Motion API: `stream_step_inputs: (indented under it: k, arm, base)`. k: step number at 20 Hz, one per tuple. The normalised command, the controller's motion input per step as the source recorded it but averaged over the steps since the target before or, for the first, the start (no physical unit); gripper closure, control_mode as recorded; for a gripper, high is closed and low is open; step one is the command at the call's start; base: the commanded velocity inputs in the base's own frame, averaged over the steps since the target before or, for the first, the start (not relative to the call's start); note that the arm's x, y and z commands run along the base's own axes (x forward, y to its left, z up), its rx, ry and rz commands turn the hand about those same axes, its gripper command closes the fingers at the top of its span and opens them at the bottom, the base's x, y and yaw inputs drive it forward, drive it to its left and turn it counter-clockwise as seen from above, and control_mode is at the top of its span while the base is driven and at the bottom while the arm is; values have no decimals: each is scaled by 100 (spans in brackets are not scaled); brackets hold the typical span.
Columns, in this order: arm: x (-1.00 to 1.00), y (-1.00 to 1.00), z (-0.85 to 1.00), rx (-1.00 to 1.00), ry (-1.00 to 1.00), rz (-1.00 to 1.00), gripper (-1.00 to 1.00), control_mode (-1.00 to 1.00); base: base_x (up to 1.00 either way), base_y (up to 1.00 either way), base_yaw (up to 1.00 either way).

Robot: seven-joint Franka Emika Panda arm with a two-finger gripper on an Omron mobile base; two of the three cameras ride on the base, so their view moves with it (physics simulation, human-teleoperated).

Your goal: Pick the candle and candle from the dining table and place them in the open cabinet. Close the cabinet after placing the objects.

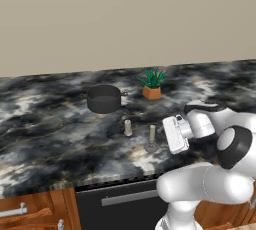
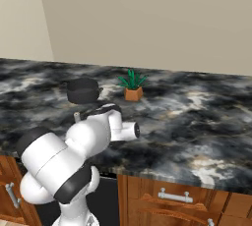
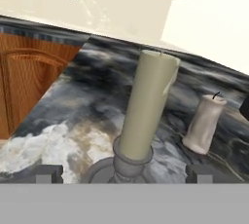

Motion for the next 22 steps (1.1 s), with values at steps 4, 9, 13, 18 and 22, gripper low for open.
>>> stream_step_inputs:
  k: [4, 9, 13, 18, 22]
  arm:
    - [1, 2, 1, 5, 0, 3, -100, -100]
    - [4, 12, 2, 6, 0, 4, -100, -100]
    - [0, 28, 3, 3, 0, 4, -100, -100]
    - [0, 25, 0, 1, 0, 3, -100, -100]
    - [2, 6, 0, 0, 0, 2, -100, -100]
  base:
    - [0, 0, 0]
    - [0, 0, 0]
    - [0, 0, 0]
    - [0, 0, 0]
    - [0, 0, 0]
